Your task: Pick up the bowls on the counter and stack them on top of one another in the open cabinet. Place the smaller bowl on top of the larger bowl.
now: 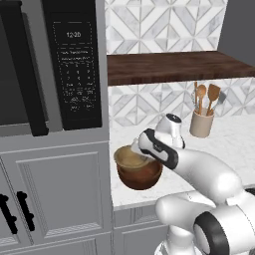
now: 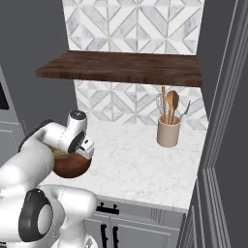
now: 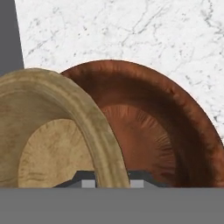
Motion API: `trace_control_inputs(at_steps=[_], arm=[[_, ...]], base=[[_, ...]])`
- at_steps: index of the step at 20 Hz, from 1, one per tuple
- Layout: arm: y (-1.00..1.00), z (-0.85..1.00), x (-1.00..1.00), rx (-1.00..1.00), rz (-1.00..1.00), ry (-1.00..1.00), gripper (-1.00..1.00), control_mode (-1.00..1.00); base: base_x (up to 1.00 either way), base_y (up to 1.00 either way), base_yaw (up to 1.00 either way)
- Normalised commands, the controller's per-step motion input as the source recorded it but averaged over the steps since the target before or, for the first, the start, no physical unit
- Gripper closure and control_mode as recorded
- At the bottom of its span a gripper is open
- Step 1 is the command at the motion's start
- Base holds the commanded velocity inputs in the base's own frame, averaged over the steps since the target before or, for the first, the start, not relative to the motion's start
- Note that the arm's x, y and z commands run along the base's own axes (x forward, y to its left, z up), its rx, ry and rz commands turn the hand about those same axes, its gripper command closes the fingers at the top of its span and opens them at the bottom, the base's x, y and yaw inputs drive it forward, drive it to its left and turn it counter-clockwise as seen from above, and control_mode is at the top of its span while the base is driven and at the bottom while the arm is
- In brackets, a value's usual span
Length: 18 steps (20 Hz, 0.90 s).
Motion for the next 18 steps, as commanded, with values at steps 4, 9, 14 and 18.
trace_control_inputs(at_steps=[4, 9, 14, 18], arm=[[0.0, -0.24, 0.35, -0.06, 0.0, 0.02, 1.0, -1.0], [-0.01, -0.13, 0.19, -0.03, 0.0, 0.02, 1.0, -1.0], [0.0, 0.07, 0.0, 0.0, 0.0, 0.0, -1.0, -1.0], [0.02, 0.3, 0.0, 0.0, 0.0, 0.0, -1.0, -1.0]], base=[[0.0, 0.0, 0.0], [0.0, 0.0, 0.0], [0.0, 0.0, 0.0], [0.0, 0.0, 0.0]])
